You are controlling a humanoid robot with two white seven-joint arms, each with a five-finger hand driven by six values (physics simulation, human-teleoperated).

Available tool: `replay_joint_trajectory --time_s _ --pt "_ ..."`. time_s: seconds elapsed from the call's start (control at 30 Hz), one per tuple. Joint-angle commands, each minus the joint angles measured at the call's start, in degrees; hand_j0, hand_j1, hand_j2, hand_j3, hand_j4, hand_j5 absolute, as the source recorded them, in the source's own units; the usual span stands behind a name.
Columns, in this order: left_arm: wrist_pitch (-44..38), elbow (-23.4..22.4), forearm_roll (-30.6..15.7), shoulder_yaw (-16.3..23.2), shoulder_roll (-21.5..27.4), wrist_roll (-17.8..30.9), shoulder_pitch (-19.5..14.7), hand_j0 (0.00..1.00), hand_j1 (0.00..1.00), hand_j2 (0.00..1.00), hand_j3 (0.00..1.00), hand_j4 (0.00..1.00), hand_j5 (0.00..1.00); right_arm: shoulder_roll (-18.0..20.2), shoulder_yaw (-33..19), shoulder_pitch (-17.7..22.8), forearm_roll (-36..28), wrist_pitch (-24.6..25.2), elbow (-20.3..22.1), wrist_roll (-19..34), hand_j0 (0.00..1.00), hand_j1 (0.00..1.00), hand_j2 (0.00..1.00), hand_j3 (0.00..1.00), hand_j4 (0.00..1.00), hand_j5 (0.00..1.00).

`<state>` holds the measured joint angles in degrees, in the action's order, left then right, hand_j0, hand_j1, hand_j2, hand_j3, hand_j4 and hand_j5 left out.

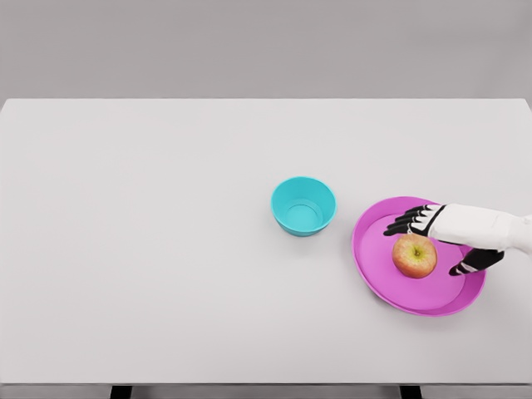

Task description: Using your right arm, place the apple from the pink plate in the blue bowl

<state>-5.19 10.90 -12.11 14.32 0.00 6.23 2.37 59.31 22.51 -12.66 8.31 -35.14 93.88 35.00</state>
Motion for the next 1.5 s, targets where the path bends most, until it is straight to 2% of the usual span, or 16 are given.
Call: replay_joint_trajectory --time_s 0.0,0.33,0.87,0.9,0.93,1.03,1.07,1.17,1.2,1.47 --pt "0.0 0.0 0.0 0.0 0.0 0.0 0.0 1.0 1.0 1.0 1.0 1.0 1.0 -1.0 0.1 0.0 -0.3 0.1 -0.5 0.0 1.0 1.0 1.0 1.0 1.0 1.0" --pt "0.0 0.0 0.0 0.0 0.0 0.0 0.0 1.0 1.0 1.0 1.0 1.0 1.0 -3.1 0.3 -1.2 0.0 0.1 -3.6 0.0 1.0 1.0 1.0 1.0 1.0 1.0" --pt "0.0 0.0 0.0 0.0 0.0 0.0 0.0 1.0 1.0 1.0 1.0 1.0 1.0 -3.8 2.2 -1.1 0.2 0.1 -3.7 0.0 1.0 1.0 1.0 1.0 1.0 1.0" --pt "0.0 0.0 0.0 0.0 0.0 0.0 0.0 1.0 1.0 1.0 1.0 1.0 1.0 -3.8 2.2 -1.1 0.3 0.1 -3.7 0.0 0.98 0.98 0.98 0.98 0.98 0.98" --pt "0.0 0.0 0.0 0.0 0.0 0.0 0.0 1.0 1.0 1.0 1.0 1.0 1.0 -3.8 2.3 -1.1 0.3 0.1 -3.8 0.0 0.88 0.88 0.88 0.88 0.88 0.88" --pt "0.0 0.0 0.0 0.0 0.0 0.0 0.0 1.0 1.0 1.0 1.0 1.0 1.0 -3.8 2.5 -1.1 0.5 0.1 -4.0 0.0 0.72 0.72 0.72 0.72 0.72 0.72" --pt "0.0 0.0 0.0 0.0 0.0 0.0 0.0 1.0 1.0 1.0 1.0 1.0 1.0 -3.8 2.6 -1.1 0.5 0.1 -4.1 0.0 0.62 0.62 0.62 0.62 0.62 0.62" --pt "0.0 0.0 0.0 0.0 0.0 0.0 0.0 1.0 1.0 1.0 1.0 1.0 1.0 -3.8 2.7 -1.0 0.5 0.1 -4.0 0.0 0.58 0.58 0.58 0.58 0.58 0.58" --pt "0.0 0.0 0.0 0.0 0.0 0.0 0.0 1.0 1.0 1.0 1.0 1.0 1.0 -3.8 2.7 -1.0 0.5 0.1 -4.0 0.0 0.54 0.54 0.54 0.54 0.54 0.54" --pt "0.0 0.0 0.0 0.0 0.0 0.0 0.0 1.0 1.0 1.0 1.0 1.0 1.0 -3.7 2.0 -1.2 0.5 0.1 -4.1 0.0 0.53 0.53 0.53 0.53 0.53 0.53"
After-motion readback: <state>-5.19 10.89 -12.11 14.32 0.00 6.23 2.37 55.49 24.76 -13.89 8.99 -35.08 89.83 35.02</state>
